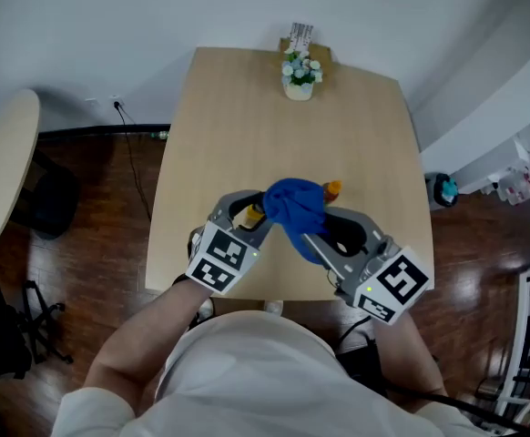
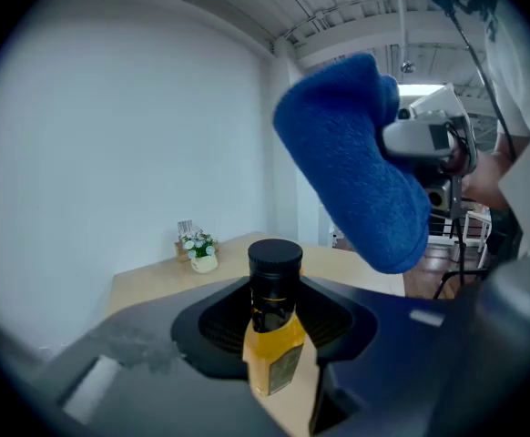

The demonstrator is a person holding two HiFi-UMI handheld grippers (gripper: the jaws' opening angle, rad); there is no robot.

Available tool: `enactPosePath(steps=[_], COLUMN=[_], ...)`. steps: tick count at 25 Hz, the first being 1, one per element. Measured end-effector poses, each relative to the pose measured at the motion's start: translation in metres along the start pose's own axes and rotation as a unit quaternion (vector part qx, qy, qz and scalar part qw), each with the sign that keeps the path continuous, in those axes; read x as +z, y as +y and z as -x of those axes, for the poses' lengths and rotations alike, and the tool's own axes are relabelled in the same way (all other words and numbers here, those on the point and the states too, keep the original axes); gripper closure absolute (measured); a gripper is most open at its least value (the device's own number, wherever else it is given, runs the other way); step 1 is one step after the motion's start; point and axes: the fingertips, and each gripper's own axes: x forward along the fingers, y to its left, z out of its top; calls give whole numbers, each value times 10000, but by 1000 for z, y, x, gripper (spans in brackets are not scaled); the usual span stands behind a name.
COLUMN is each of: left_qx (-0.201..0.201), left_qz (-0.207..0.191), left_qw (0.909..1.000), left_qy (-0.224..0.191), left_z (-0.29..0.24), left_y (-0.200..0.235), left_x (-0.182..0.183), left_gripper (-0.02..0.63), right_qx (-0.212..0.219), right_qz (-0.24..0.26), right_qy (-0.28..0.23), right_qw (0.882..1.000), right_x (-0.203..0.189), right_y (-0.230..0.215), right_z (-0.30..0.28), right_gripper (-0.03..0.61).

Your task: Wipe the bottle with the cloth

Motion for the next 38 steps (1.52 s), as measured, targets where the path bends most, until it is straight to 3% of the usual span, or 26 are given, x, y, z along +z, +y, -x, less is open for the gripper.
enactPosePath(steps=[5,9,17,24,29,38], left_qx=[-118,-229,-414,-692,-919,-912], left_qz=[-190,-382,-481,-162,314,536], left_qw=[9997,9989,9979,9973,9948,9930], left_qy=[101,129,100,-196,-301,-533], left_z=[19,29,37,41,42,31], left_y=[-6,-10,-11,-1,13,11], left_x=[-12,-16,-14,30,62,116], left_gripper=[454,454,454,454,454,454], right_qx=[449,559,-42,-642,-749,-665], right_qz=[363,437,178,-211,-461,-778], right_qy=[334,599,514,12,-477,-853], right_qw=[9978,9957,9985,9977,9950,9911], right_x=[11,9,3,7,7,-14], right_y=[30,38,13,-18,-24,-38], right_z=[-47,-58,-42,-5,3,7], right_gripper=[485,485,485,486,485,486])
